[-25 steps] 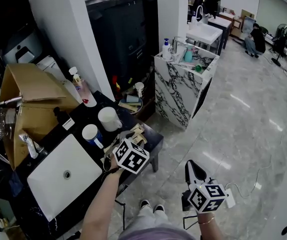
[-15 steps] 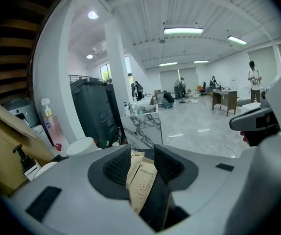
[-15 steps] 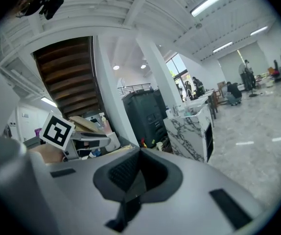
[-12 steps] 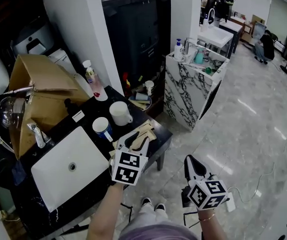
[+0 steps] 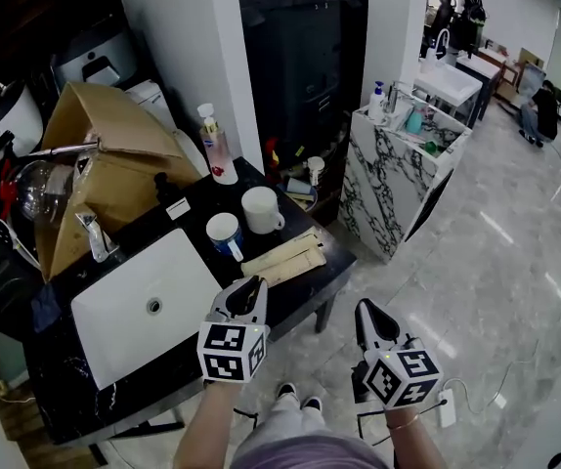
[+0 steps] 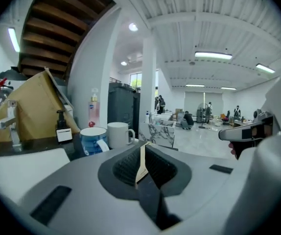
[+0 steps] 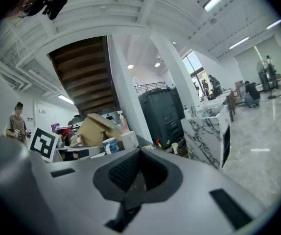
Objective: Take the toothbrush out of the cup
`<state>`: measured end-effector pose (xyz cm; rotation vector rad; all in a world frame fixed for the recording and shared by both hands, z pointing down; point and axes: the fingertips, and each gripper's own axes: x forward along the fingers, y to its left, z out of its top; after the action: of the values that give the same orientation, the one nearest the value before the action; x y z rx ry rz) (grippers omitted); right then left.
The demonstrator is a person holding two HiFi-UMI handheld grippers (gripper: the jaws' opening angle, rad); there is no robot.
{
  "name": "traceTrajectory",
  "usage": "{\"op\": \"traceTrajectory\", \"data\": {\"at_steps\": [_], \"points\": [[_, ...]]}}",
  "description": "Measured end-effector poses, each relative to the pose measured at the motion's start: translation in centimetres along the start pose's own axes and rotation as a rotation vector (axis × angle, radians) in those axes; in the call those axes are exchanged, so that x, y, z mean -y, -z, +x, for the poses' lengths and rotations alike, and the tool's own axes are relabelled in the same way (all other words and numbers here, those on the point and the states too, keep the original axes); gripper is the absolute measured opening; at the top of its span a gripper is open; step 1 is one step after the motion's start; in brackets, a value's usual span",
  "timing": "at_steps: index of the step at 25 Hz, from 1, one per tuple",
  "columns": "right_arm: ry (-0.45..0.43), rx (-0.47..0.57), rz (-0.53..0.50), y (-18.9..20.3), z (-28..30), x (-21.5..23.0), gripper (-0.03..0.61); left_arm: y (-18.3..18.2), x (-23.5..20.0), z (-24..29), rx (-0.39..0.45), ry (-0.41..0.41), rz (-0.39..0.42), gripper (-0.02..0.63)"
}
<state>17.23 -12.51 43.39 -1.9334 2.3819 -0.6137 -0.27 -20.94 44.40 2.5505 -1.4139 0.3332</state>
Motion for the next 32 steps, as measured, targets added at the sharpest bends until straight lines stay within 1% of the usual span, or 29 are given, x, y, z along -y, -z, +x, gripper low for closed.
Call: {"op": "traceTrajectory", "data": {"at_steps": [2,4,8,11,16,23,32], "points": [[-0.013,-0.002,-0.006,0.1,0.0,-0.5,0.003,0.6,-1.3,-1.4,0.014,-0.040,-0.044,0.021],[-0.027,-0.003,-0.012,0.0,-0.1,-1.0,0.003,1.0,-2.2,-2.6,0.022,-0.068,-0.071,0.014],[-0.056,-0.004,-0.020,0.0,-0.1,-1.8,0.003,1.4,-3.8,-4.8,0.047,-0.123,-0.109,0.003],[-0.071,0.001,-0.026,-0.1,-0.2,-2.3,0.002,1.4,-4.4,-6.2,0.075,-0.155,-0.116,0.002],[-0.083,-0.003,-0.056,-0.3,0.0,-2.5,0.002,1.5,-4.2,-7.1,0.093,-0.173,-0.106,0.002],[-0.087,-0.014,-0.090,-0.5,0.1,-2.3,0.002,2.1,-3.8,-7.1,0.078,-0.181,-0.090,0.002],[-0.086,-0.022,-0.085,-0.5,0.2,-2.1,0.002,2.5,-3.1,-7.0,0.067,-0.178,-0.088,0.002]]}}
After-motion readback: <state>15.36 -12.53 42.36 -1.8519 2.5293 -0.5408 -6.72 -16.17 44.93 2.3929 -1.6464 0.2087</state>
